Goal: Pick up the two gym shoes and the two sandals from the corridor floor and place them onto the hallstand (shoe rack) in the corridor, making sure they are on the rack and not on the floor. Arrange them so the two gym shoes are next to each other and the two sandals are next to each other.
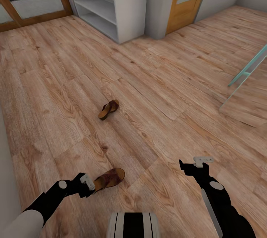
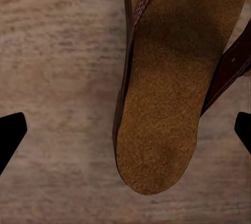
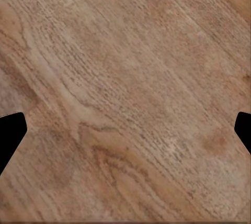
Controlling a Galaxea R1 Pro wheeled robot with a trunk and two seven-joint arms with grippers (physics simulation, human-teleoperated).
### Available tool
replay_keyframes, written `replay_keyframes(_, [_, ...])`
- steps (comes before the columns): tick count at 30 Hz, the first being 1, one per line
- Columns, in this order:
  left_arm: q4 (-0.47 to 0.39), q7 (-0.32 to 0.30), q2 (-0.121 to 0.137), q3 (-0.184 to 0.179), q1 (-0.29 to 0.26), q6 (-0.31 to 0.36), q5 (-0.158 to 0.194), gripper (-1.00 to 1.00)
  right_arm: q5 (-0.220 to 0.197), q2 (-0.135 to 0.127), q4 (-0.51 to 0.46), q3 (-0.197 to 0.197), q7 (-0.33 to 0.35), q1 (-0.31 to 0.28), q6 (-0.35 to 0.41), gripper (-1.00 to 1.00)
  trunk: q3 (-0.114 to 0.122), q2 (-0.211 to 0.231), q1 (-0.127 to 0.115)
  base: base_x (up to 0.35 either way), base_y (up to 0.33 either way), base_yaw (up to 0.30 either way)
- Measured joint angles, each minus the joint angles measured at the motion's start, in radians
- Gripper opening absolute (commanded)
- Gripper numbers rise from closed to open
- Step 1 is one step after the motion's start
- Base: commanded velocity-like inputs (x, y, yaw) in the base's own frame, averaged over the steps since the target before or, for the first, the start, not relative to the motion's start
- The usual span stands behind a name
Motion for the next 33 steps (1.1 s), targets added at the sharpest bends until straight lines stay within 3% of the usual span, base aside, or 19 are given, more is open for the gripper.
replay_keyframes(6, [-0.001, 0.000, 0.000, 0.000, 0.000, 0.001, 0.000, 1.00, 0.000, 0.000, 0.001, 0.000, 0.000, 0.000, 0.000, 1.00, -0.023, -0.001, 0.003, 0.000, 0.000, 0.000])
replay_keyframes(24, [0.000, -0.001, 0.001, -0.001, 0.000, 0.001, -0.001, 1.00, 0.000, 0.000, 0.001, 0.000, 0.000, 0.000, 0.000, 1.00, -0.036, -0.001, 0.003, 0.000, 0.000, 0.039])
replay_keyframes(33, [-0.002, 0.000, 0.001, -0.002, 0.000, 0.001, -0.003, 1.00, 0.000, 0.000, 0.002, 0.000, 0.000, 0.000, 0.000, 1.00, -0.077, -0.003, 0.006, 0.000, 0.000, 0.042])
